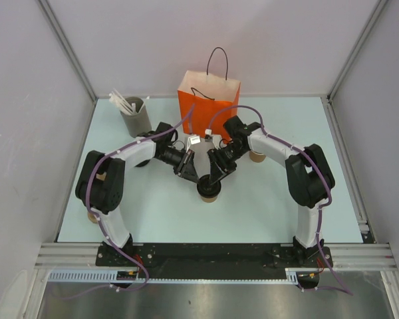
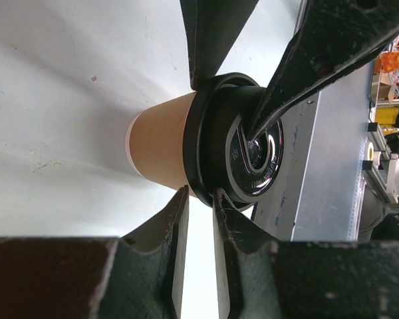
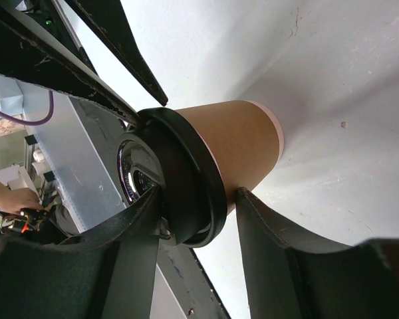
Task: Pack the takeout coffee
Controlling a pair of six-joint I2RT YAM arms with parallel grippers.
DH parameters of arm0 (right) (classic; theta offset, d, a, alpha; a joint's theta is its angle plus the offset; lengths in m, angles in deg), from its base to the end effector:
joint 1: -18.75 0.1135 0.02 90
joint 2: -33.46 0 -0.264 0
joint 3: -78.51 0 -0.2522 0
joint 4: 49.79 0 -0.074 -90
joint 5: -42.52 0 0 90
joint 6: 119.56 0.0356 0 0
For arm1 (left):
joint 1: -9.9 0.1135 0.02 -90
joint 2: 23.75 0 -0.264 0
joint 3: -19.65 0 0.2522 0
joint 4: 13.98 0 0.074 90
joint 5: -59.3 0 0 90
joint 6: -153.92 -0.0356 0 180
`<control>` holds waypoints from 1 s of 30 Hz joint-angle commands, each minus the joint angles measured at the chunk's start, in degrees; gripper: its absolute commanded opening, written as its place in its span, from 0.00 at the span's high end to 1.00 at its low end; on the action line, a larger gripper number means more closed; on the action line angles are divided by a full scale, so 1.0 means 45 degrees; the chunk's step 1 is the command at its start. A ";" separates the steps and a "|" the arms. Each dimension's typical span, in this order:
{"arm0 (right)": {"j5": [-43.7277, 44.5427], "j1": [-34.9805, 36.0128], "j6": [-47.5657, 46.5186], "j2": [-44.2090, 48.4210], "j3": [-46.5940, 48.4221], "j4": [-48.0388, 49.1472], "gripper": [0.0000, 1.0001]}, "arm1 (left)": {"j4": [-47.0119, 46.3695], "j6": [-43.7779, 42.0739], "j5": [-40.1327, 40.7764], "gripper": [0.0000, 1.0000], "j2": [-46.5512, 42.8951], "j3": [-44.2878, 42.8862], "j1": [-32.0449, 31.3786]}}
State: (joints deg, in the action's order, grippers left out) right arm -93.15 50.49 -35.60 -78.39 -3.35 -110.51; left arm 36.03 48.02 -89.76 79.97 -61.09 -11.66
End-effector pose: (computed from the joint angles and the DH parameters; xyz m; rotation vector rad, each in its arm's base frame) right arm 0.3181 0.2267 0.2035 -1.0607 2.6011 1.2366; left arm 0.3067 -0.1540 0.1832 1.0183 2.3338 -1.4542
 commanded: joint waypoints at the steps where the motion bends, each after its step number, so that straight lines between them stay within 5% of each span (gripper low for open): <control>1: 0.2121 0.0425 -0.0786 -0.0827 -0.0177 -0.0111 0.50 | -0.0498 -0.1446 0.3829 0.75 0.1110 0.0276 -0.0775; 7: 0.2434 0.0464 -0.0844 -0.0984 -0.0157 -0.0228 0.50 | -0.0418 -0.1331 0.3752 0.73 0.1307 0.0119 -0.0853; 15: 0.2356 0.0504 -0.0962 -0.0574 -0.0177 -0.0229 0.50 | -0.1395 -0.1076 0.2698 0.39 -0.0587 0.0471 -0.0717; 30: 0.2180 0.0074 -0.0864 -0.1588 -0.0352 -0.0209 0.50 | -0.1688 -0.1330 0.0531 0.33 -0.2287 0.0920 -0.0267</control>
State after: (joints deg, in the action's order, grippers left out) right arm -93.02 50.60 -35.86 -79.51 -2.39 -111.89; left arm 30.28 43.32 -81.79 73.50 -57.40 -12.64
